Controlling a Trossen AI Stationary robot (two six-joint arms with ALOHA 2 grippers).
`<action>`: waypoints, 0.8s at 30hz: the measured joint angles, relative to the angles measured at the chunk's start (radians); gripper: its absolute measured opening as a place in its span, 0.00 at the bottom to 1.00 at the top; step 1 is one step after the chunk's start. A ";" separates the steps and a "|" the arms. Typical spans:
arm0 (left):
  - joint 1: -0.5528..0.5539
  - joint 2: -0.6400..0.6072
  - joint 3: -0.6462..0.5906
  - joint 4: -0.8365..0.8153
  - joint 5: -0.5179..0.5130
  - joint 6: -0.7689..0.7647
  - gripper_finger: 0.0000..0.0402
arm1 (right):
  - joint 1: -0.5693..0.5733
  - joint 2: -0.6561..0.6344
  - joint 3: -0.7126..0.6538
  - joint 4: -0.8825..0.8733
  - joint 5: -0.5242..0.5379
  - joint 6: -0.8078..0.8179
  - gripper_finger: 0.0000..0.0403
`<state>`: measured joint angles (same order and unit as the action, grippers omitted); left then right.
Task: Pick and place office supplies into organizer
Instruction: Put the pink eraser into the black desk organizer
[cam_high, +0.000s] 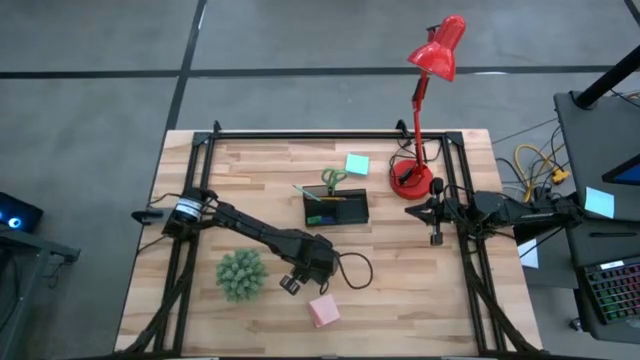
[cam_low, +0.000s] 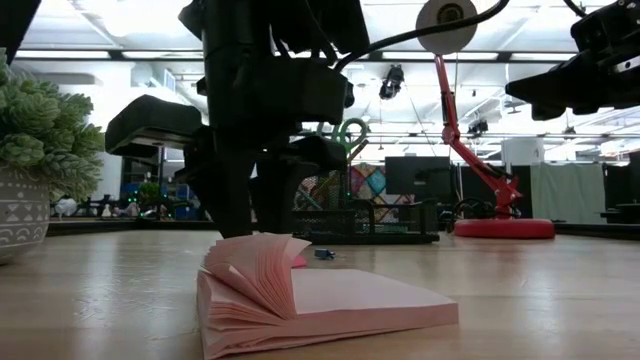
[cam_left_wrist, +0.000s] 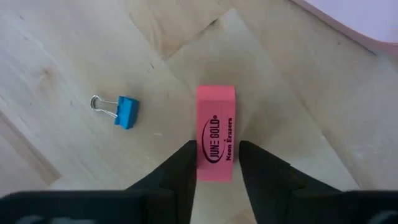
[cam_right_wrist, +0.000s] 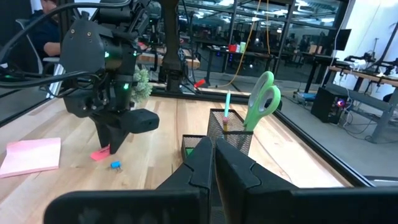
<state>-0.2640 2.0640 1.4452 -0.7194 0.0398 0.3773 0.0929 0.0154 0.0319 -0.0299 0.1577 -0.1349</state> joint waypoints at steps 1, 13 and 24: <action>0.000 0.000 0.000 -0.001 0.004 0.003 0.24 | 0.000 0.000 0.000 0.000 0.000 0.000 0.02; 0.003 -0.001 -0.001 -0.001 0.010 0.052 0.07 | 0.000 0.000 0.000 0.000 0.000 0.000 0.02; 0.003 -0.010 -0.002 -0.001 0.010 0.053 0.07 | 0.000 0.000 0.000 0.000 0.000 0.000 0.02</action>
<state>-0.2615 2.0545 1.4429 -0.7208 0.0494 0.4306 0.0932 0.0154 0.0319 -0.0303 0.1577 -0.1349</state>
